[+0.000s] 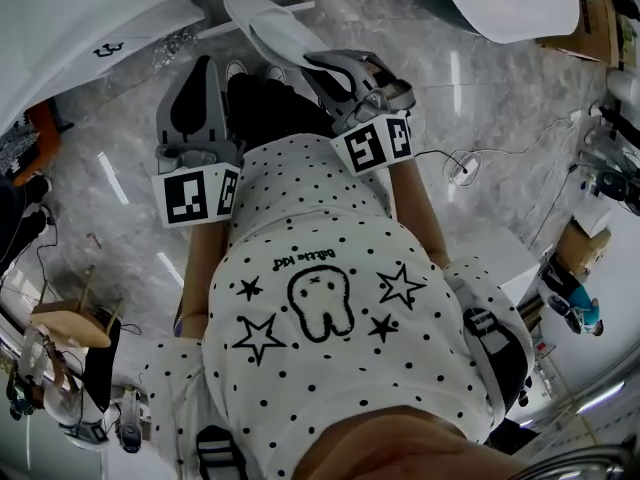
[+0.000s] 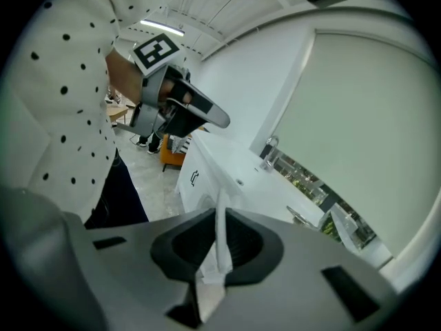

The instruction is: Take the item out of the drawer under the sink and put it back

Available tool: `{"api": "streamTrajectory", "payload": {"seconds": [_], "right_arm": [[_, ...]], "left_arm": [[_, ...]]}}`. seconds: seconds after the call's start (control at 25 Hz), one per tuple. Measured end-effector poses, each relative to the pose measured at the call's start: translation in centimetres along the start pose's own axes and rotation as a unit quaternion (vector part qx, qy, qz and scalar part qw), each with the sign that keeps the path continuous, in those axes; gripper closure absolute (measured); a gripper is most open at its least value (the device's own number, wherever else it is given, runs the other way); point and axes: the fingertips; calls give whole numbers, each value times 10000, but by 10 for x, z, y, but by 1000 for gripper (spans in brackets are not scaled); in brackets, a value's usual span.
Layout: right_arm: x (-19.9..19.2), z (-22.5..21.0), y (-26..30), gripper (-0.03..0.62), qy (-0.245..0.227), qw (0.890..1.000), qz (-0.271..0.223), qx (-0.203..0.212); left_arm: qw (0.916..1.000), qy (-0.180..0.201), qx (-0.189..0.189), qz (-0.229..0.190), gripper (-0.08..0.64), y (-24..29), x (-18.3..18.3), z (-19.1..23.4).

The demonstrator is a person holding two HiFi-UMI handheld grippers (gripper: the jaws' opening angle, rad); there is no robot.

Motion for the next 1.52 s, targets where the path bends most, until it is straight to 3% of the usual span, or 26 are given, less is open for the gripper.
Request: {"api": "streamTrajectory", "payload": {"seconds": [0.76, 1.52], "right_arm": [[-64, -4, 76, 551, -372, 9959, 816, 135], [-89, 13, 148, 551, -277, 9962, 779, 270]], "left_arm": [[9997, -51, 230, 53, 555, 0, -6, 4], [9989, -136, 315, 307, 555, -5, -30, 1]]}}
Point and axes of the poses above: the fingertips, and each gripper's own axes: y forward along the fingers, z to its left, x out of its top, and after that the axes turned 8 degrees about -x, right-handed
